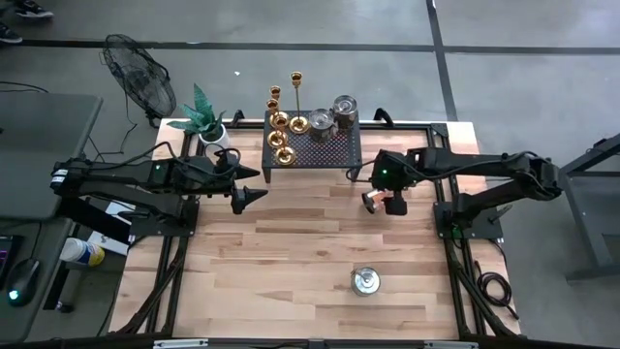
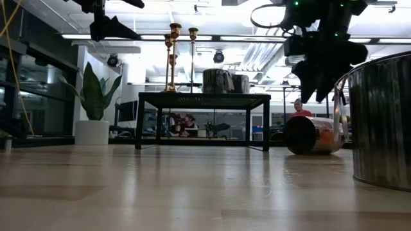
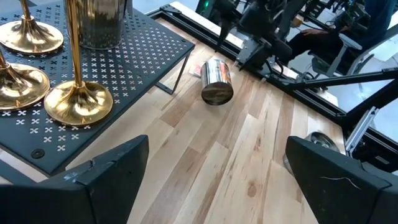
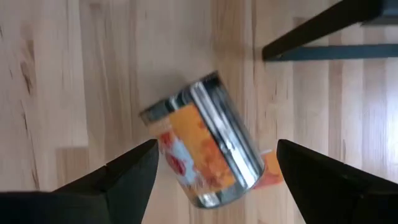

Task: Pick & Place candle stick holders
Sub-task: Put the orange scented candle on the shelf

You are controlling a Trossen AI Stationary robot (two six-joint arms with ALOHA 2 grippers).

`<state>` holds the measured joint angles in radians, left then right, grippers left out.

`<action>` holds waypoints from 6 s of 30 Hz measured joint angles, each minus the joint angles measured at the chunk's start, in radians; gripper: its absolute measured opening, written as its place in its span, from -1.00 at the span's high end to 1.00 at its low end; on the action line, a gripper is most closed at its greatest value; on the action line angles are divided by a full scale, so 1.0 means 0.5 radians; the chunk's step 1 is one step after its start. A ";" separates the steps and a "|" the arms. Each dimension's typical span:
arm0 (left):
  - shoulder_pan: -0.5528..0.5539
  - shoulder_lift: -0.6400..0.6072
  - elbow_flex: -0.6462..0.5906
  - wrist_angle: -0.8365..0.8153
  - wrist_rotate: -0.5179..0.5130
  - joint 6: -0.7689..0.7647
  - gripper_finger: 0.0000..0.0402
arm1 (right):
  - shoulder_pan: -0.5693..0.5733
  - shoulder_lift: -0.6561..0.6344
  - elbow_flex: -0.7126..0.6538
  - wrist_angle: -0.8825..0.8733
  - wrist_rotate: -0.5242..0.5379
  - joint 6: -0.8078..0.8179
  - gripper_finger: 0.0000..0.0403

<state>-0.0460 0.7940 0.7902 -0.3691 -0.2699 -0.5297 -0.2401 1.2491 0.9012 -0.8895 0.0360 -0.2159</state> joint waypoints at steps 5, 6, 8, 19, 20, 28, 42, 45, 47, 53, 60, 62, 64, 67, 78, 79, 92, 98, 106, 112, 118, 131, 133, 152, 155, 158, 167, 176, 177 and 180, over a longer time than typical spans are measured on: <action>0.000 0.000 0.000 0.000 0.000 0.001 -0.86 | 0.001 0.000 0.000 0.059 0.035 0.065 -0.58; 0.000 0.000 0.000 0.000 0.000 0.001 -0.86 | 0.000 0.000 0.000 0.057 0.034 0.053 -0.58; 0.000 0.000 0.000 0.000 -0.001 0.001 -0.86 | 0.000 0.000 0.000 0.060 0.035 0.005 -0.58; 0.001 0.000 0.000 0.000 -0.001 0.000 -0.86 | 0.025 0.000 0.000 0.046 0.104 -0.055 -0.58; 0.001 0.000 0.000 0.000 0.000 0.000 -0.86 | 0.047 0.000 0.000 0.029 0.102 -0.132 -0.58; 0.000 0.000 0.000 0.000 -0.001 0.000 -0.86 | 0.270 -0.001 0.000 -0.110 0.083 -0.401 -0.58; 0.000 0.000 0.000 0.000 -0.001 0.001 -0.86 | 0.295 -0.001 0.000 -0.122 -0.142 -0.580 -0.58; 0.000 0.000 0.000 0.000 0.000 0.000 -0.86 | 0.298 -0.001 0.000 -0.135 -0.217 -0.582 -0.58; 0.000 0.000 0.000 0.000 0.000 0.000 -0.86 | 0.297 -0.001 0.000 -0.146 -0.277 -0.619 -0.58; 0.001 0.000 0.000 0.000 0.000 0.001 -0.86 | 0.226 0.012 0.000 -0.120 -0.298 -0.579 -0.58; 0.000 0.000 0.000 0.000 -0.001 0.000 -0.86 | 0.158 0.031 0.000 -0.069 -0.236 -0.508 -0.75; 0.000 0.000 0.000 0.001 -0.001 0.000 -0.86 | 0.133 0.030 0.000 -0.049 -0.215 -0.506 -0.85; 0.000 0.000 0.000 0.001 -0.001 0.001 -0.86 | 0.107 0.030 0.000 -0.058 -0.221 -0.505 -0.94; 0.000 0.000 0.000 0.000 -0.001 0.000 -0.86 | 0.056 0.028 -0.037 -0.027 -0.269 -0.516 -0.97; 0.000 0.000 0.000 0.000 -0.001 0.000 -0.86 | -0.084 0.030 -0.217 0.188 -0.232 -0.446 -0.99; 0.000 0.000 0.000 0.000 0.000 0.000 -0.86 | -0.093 0.030 -0.217 0.188 -0.232 -0.463 -0.98; 0.000 0.000 0.000 0.000 -0.001 0.001 -0.86 | -0.149 0.102 -0.393 0.421 -0.243 -0.724 -0.98; 0.001 0.000 0.000 0.000 0.000 0.000 -0.86 | -0.151 0.339 -0.395 0.556 -0.262 -0.723 -0.98; 0.000 0.000 0.000 0.000 -0.001 0.000 -0.86 | -0.147 0.490 -0.395 0.559 -0.321 -0.736 -0.94; 0.000 0.000 0.000 0.001 0.000 0.001 -0.86 | -0.147 0.474 -0.395 0.553 -0.340 -0.709 -0.80; 0.000 0.000 0.000 0.000 -0.001 0.000 -0.86 | -0.143 0.465 -0.394 0.538 -0.315 -0.651 -0.71; 0.000 0.000 0.000 0.000 0.000 0.000 -0.86 | -0.143 0.336 -0.009 -0.125 -0.294 0.078 -0.71; 0.000 0.000 0.000 0.000 -0.001 0.000 -0.86 | -0.143 0.336 0.088 -0.265 -0.312 0.176 -0.71; 0.000 0.001 0.000 0.000 0.000 0.000 -0.86 | -0.141 0.692 1.257 -1.332 0.444 -0.079 -0.71; 0.000 0.000 0.000 0.000 -0.001 0.001 -0.86 | -0.123 0.824 1.405 -1.335 0.659 -0.185 -0.71; 0.000 0.000 0.000 0.000 0.000 0.000 -0.86 | -0.084 0.943 1.507 -1.363 0.931 -0.384 -0.71; 0.000 0.001 0.000 0.000 -0.001 0.001 -0.86 | 0.058 1.112 1.573 -1.244 1.836 -1.111 -0.71; 0.000 0.000 0.000 0.000 -0.001 0.000 -0.86 | 0.161 1.207 1.573 -0.972 2.020 -1.664 -0.71; 0.000 0.001 0.000 0.000 -0.001 0.000 -0.86 | 0.170 1.223 1.573 -0.966 2.052 -1.680 -0.71; 0.001 0.000 0.000 0.000 0.000 0.001 -0.86 | 0.197 1.274 1.573 -0.957 2.077 -1.760 -0.71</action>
<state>-0.0456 0.7940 0.7902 -0.3691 -0.2701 -0.5293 -0.1417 1.8861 1.6878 -1.3679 1.0744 -1.0957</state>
